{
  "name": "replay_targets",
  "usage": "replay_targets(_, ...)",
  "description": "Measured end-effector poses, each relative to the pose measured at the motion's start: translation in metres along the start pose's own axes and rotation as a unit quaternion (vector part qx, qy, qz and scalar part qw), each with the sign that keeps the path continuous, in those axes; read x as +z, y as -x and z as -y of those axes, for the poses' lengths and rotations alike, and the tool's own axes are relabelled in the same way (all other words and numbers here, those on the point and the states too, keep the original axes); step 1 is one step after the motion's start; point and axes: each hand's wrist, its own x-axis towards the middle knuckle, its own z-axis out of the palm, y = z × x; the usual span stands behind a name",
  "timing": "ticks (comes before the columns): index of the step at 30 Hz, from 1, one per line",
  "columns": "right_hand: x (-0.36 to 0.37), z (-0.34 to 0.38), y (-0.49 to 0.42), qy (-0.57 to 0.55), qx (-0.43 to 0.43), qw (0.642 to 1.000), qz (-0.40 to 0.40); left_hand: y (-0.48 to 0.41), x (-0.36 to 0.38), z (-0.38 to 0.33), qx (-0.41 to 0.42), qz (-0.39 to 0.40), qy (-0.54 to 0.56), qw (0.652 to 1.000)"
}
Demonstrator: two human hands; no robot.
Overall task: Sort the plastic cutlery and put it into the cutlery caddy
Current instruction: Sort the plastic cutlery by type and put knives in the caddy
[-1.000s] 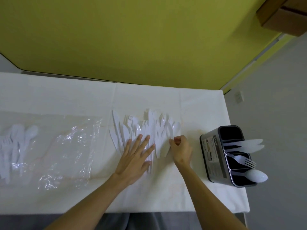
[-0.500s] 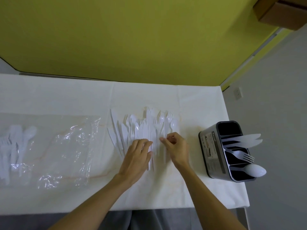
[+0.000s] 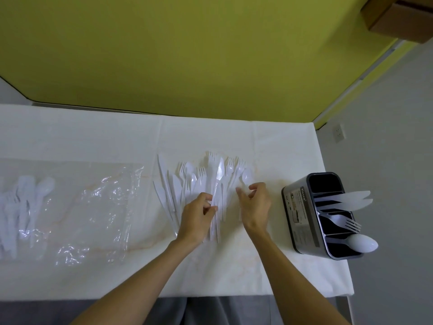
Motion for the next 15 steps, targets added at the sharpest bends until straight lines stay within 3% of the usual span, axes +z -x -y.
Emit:
replay_targets(2, 0.002, -0.010, -0.004, 0.041, 0.006, 0.999, 0.021, 0.001, -0.004, 0.001, 0.001, -0.004, 0.009, 1.000)
replay_targets(5, -0.003, -0.016, -0.007, 0.054, 0.023, 0.998, -0.015, 0.002, -0.006, 0.001, 0.000, -0.016, 0.022, 1.000)
replay_targets(8, 0.001, -0.011, -0.007, 0.087, -0.027, 0.995, -0.042, 0.004, -0.005, 0.000, -0.010, -0.022, 0.033, 0.999)
replay_targets(12, 0.017, 0.012, -0.006, 0.095, -0.018, 0.995, 0.033, 0.004, -0.005, 0.002, -0.021, -0.017, 0.049, 0.998)
replay_targets(15, 0.020, 0.015, -0.010, 0.097, 0.015, 0.994, 0.046, 0.004, -0.006, 0.006, -0.028, -0.006, 0.061, 0.998)
